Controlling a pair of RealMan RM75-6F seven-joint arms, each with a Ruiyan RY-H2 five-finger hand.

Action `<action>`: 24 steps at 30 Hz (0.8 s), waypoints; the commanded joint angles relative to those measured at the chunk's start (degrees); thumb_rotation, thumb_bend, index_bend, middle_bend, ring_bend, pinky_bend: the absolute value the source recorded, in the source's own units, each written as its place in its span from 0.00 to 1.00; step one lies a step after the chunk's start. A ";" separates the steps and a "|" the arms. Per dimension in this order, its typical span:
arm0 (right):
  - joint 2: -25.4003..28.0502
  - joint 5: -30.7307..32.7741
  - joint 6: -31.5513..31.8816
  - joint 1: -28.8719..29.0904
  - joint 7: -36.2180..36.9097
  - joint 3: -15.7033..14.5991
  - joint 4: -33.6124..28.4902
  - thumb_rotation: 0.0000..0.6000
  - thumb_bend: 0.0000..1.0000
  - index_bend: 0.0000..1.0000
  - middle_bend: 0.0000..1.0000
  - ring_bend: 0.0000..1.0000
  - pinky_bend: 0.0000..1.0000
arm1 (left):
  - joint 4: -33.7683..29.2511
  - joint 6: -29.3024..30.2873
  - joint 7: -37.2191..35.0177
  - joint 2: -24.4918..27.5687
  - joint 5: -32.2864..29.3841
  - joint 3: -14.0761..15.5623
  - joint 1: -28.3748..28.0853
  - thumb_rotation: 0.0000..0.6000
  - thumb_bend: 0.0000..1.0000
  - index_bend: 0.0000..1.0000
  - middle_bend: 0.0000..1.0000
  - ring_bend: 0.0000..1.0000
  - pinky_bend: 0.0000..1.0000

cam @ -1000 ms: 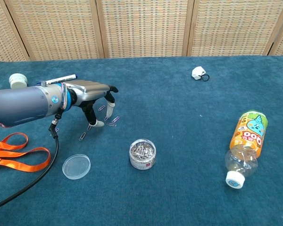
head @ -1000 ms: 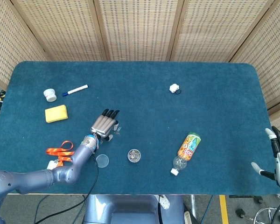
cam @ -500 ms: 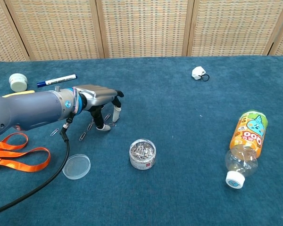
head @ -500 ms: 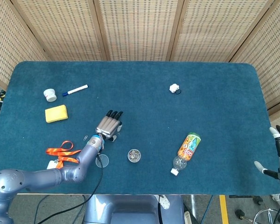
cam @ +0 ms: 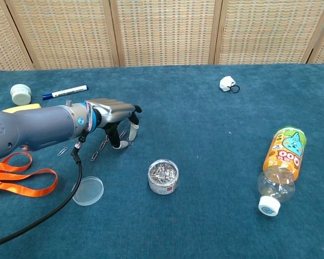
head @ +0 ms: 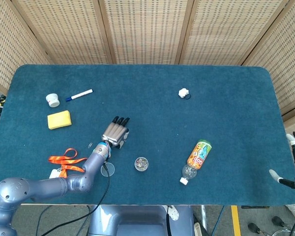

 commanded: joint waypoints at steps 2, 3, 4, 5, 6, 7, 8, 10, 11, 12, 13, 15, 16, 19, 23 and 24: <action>0.00 0.06 0.02 -0.01 -0.01 0.03 -0.04 1.00 0.00 0.00 0.00 0.00 0.00 | -0.18 -0.09 0.11 0.04 -0.44 0.22 -0.10 1.00 0.41 0.51 0.00 0.00 0.00; -0.01 0.07 0.02 -0.01 -0.01 0.03 -0.05 1.00 0.00 0.00 0.00 0.00 0.00 | -0.19 -0.06 0.18 0.05 -0.43 0.33 -0.12 1.00 0.41 0.51 0.00 0.00 0.00; 0.01 0.08 0.02 -0.01 0.01 0.03 -0.06 1.00 0.00 0.00 0.00 0.00 0.00 | -0.22 -0.03 0.21 0.07 -0.45 0.38 -0.13 1.00 0.41 0.51 0.00 0.00 0.00; 0.03 0.07 0.04 -0.03 0.09 0.03 -0.09 1.00 0.00 0.00 0.00 0.00 0.00 | -0.28 0.00 0.19 0.07 -0.56 0.43 -0.13 1.00 0.41 0.51 0.00 0.00 0.00; 0.05 0.03 0.06 -0.04 0.08 0.02 -0.11 1.00 0.00 0.00 0.00 0.00 0.00 | -0.31 0.04 0.20 0.07 -0.65 0.45 -0.14 1.00 0.41 0.52 0.00 0.00 0.00; 0.06 0.01 0.07 -0.05 0.09 0.01 -0.11 1.00 0.00 0.00 0.00 0.00 0.00 | -0.31 0.13 0.27 0.06 -0.67 0.52 -0.16 1.00 0.41 0.52 0.00 0.00 0.00; 0.06 -0.04 0.09 -0.06 0.13 -0.01 -0.13 1.00 0.00 0.00 0.00 0.00 0.00 | -0.21 0.40 0.58 0.03 -0.49 0.75 -0.22 1.00 0.41 0.52 0.00 0.00 0.00; 0.10 -0.11 0.16 -0.11 0.19 -0.04 -0.14 1.00 0.00 0.00 0.00 0.00 0.00 | 0.03 1.01 1.21 -0.15 0.10 1.31 -0.25 1.00 0.41 0.53 0.00 0.00 0.00; 0.11 -0.16 0.19 -0.11 0.24 -0.04 -0.18 1.00 0.00 0.00 0.00 0.00 0.00 | 0.04 1.12 1.14 -0.27 0.05 1.34 -0.16 1.00 0.41 0.54 0.00 0.00 0.00; 0.15 -0.18 0.20 -0.13 0.31 -0.05 -0.19 1.00 0.00 0.00 0.00 0.00 0.00 | 0.11 1.28 1.11 -0.43 -0.02 1.35 -0.07 1.00 0.41 0.55 0.00 0.00 0.00; 0.18 -0.20 0.22 -0.15 0.38 -0.06 -0.19 1.00 0.00 0.00 0.00 0.00 0.00 | 0.20 1.41 1.24 -0.54 0.04 1.43 -0.06 1.00 0.41 0.56 0.00 0.00 0.00; 0.21 -0.28 0.23 -0.17 0.51 -0.09 -0.18 1.00 0.00 0.00 0.00 0.00 0.00 | 0.32 1.56 1.42 -0.67 0.11 1.50 -0.07 1.00 0.41 0.58 0.00 0.00 0.00; 0.22 -0.31 0.25 -0.18 0.58 -0.10 -0.19 1.00 0.00 0.00 0.00 0.00 0.00 | 0.33 1.64 1.46 -0.77 0.08 1.47 -0.07 1.00 0.41 0.60 0.00 0.00 0.00; 0.29 -0.31 0.33 -0.23 0.73 -0.07 -0.17 1.00 0.00 0.00 0.00 0.00 0.00 | 0.27 1.85 1.66 -0.94 0.08 1.49 -0.04 1.00 0.42 0.64 0.00 0.00 0.00; 0.36 -0.31 0.33 -0.24 0.95 -0.06 -0.12 1.00 0.00 0.00 0.00 0.00 0.00 | 0.07 2.05 2.03 -0.91 0.08 1.56 -0.03 1.00 0.43 0.67 0.00 0.00 0.00; 0.37 -0.32 0.32 -0.24 1.01 -0.06 -0.13 1.00 0.00 0.00 0.00 0.00 0.00 | -0.02 2.14 2.09 -0.86 0.09 1.55 -0.01 1.00 0.43 0.68 0.00 0.00 0.00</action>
